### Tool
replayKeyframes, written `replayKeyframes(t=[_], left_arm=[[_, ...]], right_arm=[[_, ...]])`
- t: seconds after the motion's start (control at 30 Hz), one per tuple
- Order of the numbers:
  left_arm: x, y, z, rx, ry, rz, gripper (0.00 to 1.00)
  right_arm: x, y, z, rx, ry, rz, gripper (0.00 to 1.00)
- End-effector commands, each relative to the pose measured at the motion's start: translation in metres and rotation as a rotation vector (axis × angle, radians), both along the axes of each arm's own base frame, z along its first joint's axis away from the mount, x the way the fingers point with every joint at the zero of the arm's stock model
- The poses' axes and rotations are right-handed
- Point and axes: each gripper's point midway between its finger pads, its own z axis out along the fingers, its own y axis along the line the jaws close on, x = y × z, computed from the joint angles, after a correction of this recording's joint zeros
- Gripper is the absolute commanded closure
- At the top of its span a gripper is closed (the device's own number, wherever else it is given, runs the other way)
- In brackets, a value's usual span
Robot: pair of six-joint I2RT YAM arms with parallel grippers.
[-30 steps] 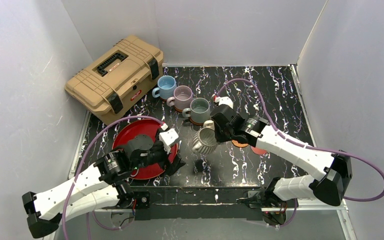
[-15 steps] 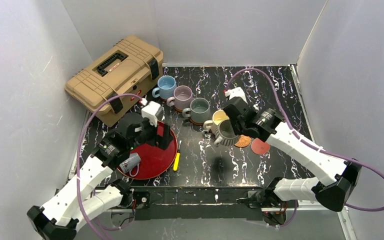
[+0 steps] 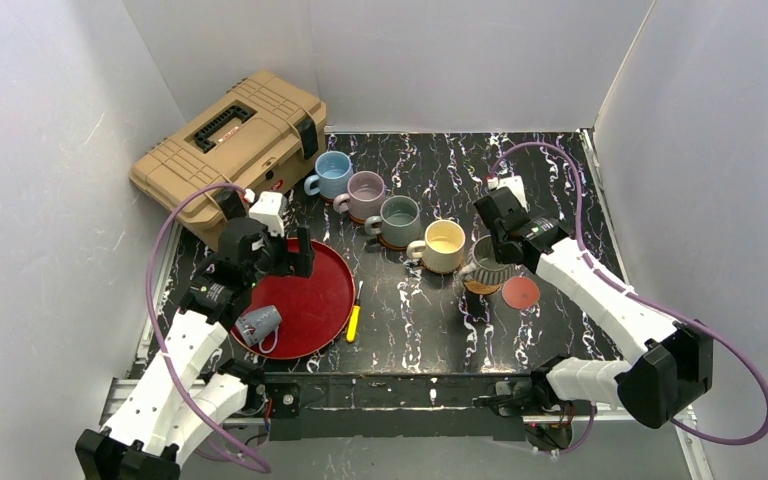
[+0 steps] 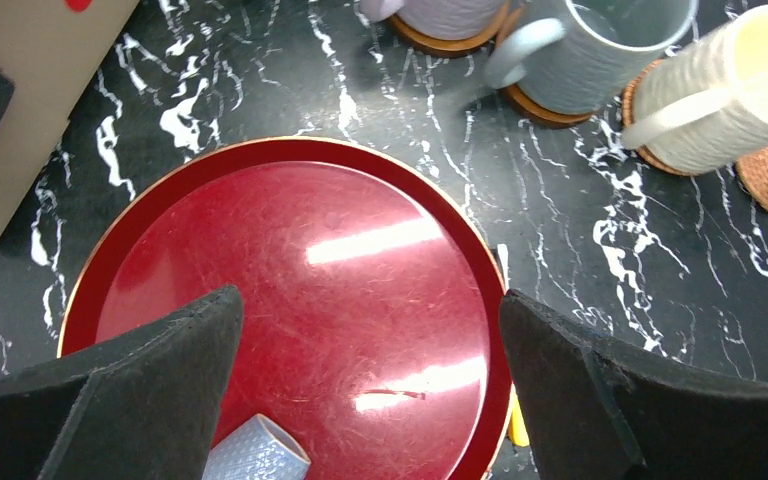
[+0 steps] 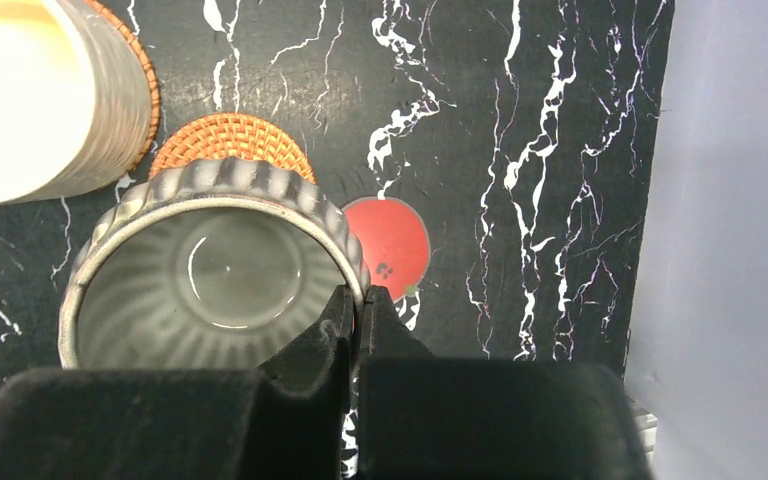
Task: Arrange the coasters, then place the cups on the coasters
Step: Place the cup on the coaster.
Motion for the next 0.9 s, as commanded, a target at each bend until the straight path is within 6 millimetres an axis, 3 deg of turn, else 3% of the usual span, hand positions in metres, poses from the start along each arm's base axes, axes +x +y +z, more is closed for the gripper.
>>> replayKeyframes(t=[0.0, 0.3, 0.87], left_arm=[[0.007, 0.018, 0.0, -0.009, -0.007, 0.091, 0.02], [0.012, 0.035, 0.001, -0.039, -0.003, 0.179, 0.02], [0.012, 0.036, 0.001, -0.036, -0.003, 0.18, 0.02]], right_arm=[[0.018, -0.004, 0.011, 0.034, -0.137, -0.107, 0.99], [0.016, -0.006, -0.009, 0.1, -0.192, -0.192, 0.99], [0.016, 0.001, -0.039, 0.135, -0.179, -0.218, 0.99]])
